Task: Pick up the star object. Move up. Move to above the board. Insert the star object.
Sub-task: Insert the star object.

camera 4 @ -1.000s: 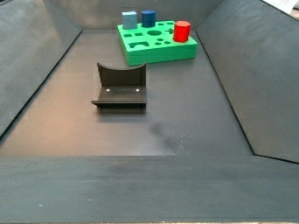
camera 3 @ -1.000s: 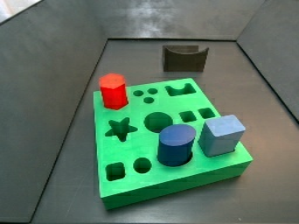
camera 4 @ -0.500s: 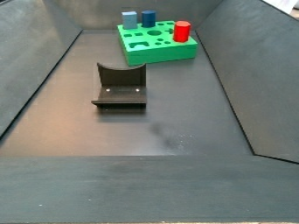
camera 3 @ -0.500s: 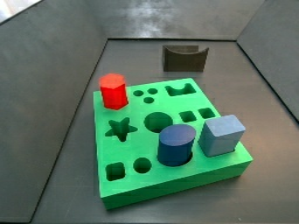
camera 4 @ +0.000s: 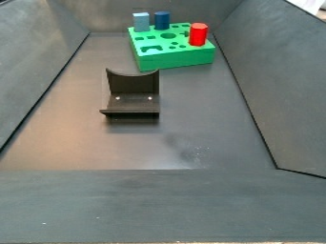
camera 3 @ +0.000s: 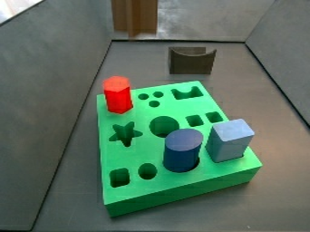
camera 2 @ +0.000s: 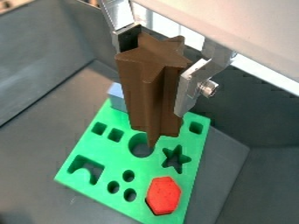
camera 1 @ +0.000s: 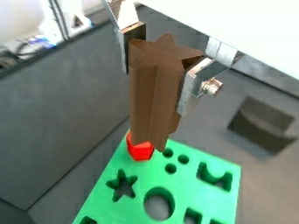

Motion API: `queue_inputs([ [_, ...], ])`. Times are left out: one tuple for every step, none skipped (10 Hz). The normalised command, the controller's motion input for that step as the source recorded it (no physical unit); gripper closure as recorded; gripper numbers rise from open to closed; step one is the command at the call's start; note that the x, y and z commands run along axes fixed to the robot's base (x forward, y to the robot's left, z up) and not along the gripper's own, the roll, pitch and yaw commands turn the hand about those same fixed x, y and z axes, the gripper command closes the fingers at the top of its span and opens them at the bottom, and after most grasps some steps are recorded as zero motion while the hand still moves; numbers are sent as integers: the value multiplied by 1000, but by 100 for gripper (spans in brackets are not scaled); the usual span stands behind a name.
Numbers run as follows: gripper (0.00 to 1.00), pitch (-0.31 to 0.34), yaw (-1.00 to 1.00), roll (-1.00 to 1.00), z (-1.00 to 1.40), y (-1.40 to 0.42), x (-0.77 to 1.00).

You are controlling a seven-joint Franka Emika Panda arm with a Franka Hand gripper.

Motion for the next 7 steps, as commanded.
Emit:
queue_inputs([
  [100, -24, -717, 197, -749, -320, 0],
  [100, -11, -757, 200, -783, -303, 0],
  [100, 0, -754, 210, -766, -306, 0],
  [100, 0, -717, 239, -703, -283, 0],
  [100, 0, -483, 90, -480, -54, -109],
  [100, 0, 0, 0, -20, 0, 0],
  [100, -100, -200, 77, -537, -71, -266],
])
